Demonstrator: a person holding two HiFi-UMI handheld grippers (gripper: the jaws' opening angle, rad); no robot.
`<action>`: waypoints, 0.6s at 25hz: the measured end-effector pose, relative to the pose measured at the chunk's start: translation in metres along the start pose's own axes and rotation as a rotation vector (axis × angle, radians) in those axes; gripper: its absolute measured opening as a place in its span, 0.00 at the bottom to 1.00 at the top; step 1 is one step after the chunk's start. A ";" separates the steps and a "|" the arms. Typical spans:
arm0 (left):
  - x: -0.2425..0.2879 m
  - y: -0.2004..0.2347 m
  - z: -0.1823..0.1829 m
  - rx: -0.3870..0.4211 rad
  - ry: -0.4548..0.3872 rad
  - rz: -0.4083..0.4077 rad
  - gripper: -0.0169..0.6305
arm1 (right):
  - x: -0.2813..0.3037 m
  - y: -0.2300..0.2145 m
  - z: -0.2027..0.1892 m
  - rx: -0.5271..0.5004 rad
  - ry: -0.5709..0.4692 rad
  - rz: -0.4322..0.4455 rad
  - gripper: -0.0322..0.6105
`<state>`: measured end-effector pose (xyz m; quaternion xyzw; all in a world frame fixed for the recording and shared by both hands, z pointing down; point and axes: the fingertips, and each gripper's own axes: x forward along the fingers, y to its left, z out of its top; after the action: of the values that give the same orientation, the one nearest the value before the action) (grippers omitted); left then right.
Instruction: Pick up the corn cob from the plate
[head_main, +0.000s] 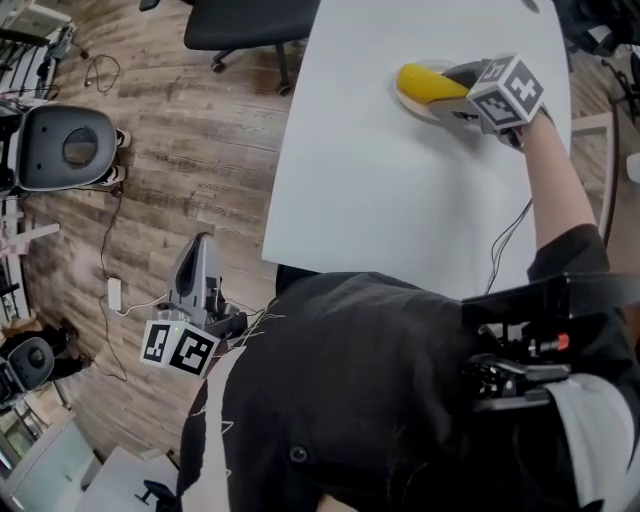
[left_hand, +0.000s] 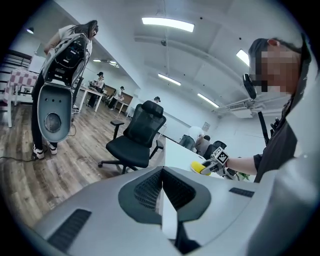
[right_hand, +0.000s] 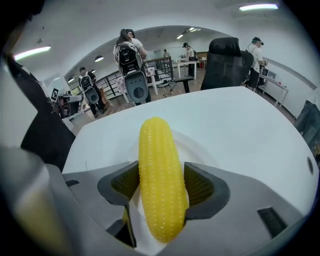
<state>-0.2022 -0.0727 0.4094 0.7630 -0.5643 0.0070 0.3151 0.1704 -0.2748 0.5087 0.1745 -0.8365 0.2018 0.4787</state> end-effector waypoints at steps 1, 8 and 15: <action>-0.002 0.002 -0.003 -0.010 0.001 0.007 0.05 | 0.000 0.000 0.000 0.001 -0.020 -0.001 0.46; 0.003 -0.003 -0.009 -0.012 0.011 0.003 0.05 | 0.001 -0.004 0.001 -0.036 -0.120 -0.063 0.47; 0.004 -0.008 -0.014 -0.017 0.041 -0.019 0.05 | -0.006 0.002 0.003 0.055 -0.144 -0.081 0.46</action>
<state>-0.1885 -0.0678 0.4184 0.7653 -0.5506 0.0149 0.3331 0.1699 -0.2737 0.5016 0.2354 -0.8551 0.1919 0.4201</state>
